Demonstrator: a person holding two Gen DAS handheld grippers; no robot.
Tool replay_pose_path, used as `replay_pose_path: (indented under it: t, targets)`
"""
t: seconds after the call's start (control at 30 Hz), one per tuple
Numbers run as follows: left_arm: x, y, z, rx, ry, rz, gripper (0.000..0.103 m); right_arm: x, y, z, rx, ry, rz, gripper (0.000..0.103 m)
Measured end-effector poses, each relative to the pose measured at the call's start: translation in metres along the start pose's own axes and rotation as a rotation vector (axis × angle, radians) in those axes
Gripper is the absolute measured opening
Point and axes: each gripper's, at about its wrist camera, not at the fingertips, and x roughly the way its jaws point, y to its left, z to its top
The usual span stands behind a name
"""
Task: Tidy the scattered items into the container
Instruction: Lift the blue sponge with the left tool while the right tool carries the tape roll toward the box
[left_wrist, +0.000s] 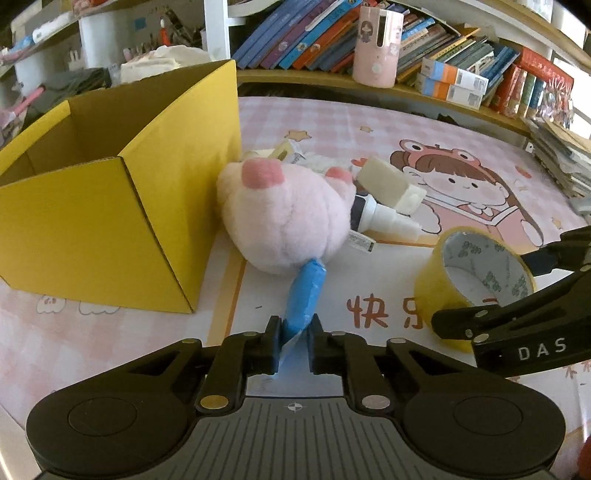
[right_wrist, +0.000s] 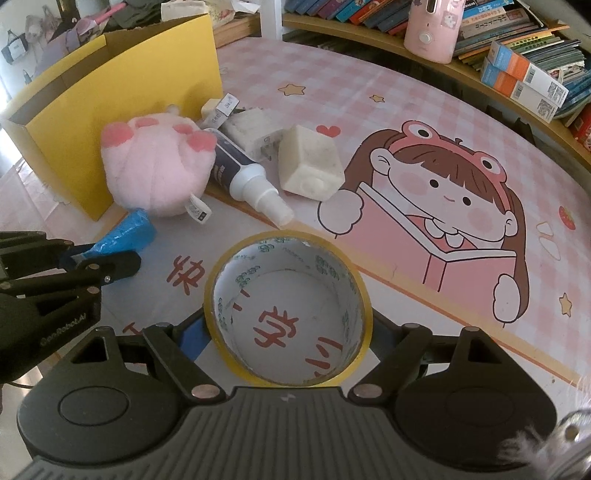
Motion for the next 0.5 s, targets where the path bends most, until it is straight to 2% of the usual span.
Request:
replay_pose_path:
  t: [0.5]
  targets:
    - [-0.053,0.0,-0.004,-0.063,-0.038,-0.105,0.01,-0.024,-0.002,-0.009,0.032,-0.032,0.011,0.083]
